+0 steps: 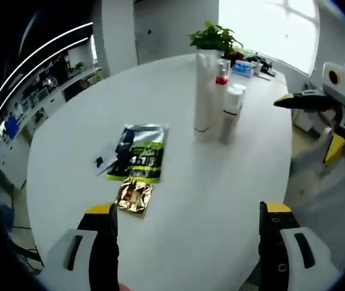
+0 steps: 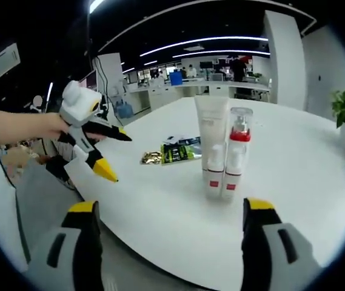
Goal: Arrange the skincare products in the storage area until every visible bottle or jar stands upright without overlapping.
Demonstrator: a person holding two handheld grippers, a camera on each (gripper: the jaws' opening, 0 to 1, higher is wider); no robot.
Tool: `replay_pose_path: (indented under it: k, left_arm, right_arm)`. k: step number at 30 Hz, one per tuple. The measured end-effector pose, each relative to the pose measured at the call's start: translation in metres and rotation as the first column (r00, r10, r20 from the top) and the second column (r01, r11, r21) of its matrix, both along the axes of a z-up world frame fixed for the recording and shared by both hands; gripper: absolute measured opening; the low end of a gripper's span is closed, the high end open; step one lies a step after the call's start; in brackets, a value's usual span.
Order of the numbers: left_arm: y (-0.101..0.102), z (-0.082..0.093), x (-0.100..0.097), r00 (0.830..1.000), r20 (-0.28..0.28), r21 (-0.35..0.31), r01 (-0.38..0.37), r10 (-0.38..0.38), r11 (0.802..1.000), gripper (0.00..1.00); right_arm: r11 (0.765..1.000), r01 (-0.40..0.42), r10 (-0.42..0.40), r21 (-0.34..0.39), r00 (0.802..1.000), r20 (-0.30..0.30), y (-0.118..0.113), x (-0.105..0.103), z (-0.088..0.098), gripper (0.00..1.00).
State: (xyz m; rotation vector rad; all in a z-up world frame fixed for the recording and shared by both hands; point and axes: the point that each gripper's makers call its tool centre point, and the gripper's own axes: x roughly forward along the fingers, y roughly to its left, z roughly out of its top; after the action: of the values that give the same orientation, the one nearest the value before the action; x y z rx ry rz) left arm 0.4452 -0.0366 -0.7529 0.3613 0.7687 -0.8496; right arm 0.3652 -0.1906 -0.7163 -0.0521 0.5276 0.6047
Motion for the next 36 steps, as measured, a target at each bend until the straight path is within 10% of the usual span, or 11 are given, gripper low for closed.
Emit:
replay_pose_path:
  k: [36]
  left_arm:
    - [-0.022,-0.044,0.102,0.991,-0.072,0.137,0.118,-0.109,0.984,0.93]
  right_arm:
    - [0.997,0.073,-0.073,0.005,0.996,-0.06,-0.011,0.004,-0.009,0.96]
